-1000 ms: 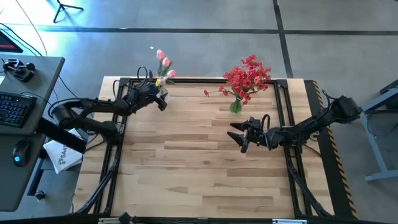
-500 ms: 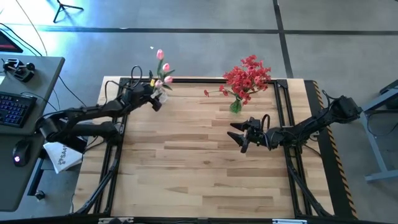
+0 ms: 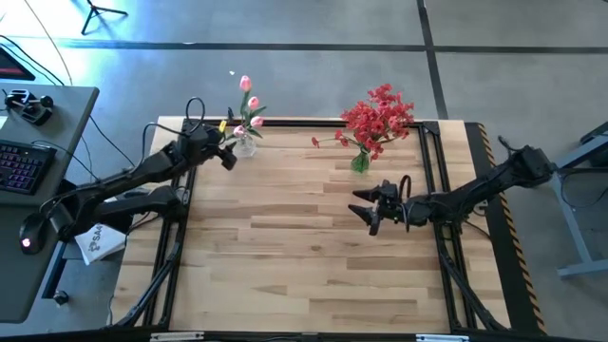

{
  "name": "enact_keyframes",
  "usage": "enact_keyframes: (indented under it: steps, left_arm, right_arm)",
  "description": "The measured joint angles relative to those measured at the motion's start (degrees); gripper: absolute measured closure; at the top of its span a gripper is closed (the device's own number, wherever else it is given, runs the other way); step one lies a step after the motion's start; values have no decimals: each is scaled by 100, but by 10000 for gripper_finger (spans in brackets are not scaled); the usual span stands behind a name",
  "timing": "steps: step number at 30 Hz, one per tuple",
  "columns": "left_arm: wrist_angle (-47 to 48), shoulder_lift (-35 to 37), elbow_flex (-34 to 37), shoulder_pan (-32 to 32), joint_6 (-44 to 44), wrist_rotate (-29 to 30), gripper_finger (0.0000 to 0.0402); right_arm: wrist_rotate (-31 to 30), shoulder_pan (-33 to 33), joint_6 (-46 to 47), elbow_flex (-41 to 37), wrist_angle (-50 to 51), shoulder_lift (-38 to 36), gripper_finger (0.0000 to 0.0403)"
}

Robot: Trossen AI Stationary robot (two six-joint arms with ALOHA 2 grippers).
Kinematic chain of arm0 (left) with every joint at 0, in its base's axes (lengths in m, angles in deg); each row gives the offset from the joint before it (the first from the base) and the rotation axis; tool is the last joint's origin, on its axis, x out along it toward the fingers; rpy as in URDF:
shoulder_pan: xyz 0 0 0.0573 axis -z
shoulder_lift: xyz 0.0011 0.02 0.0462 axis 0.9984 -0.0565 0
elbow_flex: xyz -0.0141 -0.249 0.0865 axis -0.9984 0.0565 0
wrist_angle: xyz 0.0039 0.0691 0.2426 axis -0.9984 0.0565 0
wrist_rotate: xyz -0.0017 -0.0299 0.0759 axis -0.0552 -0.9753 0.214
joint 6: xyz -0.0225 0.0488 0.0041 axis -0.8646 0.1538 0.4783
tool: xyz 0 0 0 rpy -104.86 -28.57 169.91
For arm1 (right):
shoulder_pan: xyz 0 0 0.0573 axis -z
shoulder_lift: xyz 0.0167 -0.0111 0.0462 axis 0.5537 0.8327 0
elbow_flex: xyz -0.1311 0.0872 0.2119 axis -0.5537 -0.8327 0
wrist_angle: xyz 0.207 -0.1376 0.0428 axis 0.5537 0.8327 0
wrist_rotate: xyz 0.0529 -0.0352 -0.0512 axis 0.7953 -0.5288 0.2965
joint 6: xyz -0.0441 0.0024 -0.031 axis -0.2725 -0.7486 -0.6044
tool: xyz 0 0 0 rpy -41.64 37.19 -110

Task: Sort flowers into vase by color
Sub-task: Adjust the green vase

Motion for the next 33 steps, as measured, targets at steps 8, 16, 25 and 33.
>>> enact_keyframes:
  steps: [8, 16, 25, 33]
  left_arm:
    - [1162, 445, -962, 998, -1056, -518, 151]
    - [1466, 651, -1052, 2985, -2679, -803, 151]
    - [2116, 413, -1048, 5331, -4001, 781, 152]
    - [2131, -342, -1046, 6520, -4572, 1798, 152]
  right_arm:
    - [-151, 3, 768, 0, 2719, -1180, 144]
    - [-1286, 279, 313, 0, 3661, -892, 144]
    - [-1291, 1802, -137, 0, 2730, 115, 144]
    - [-268, 3065, -1081, 0, 1026, 755, 144]
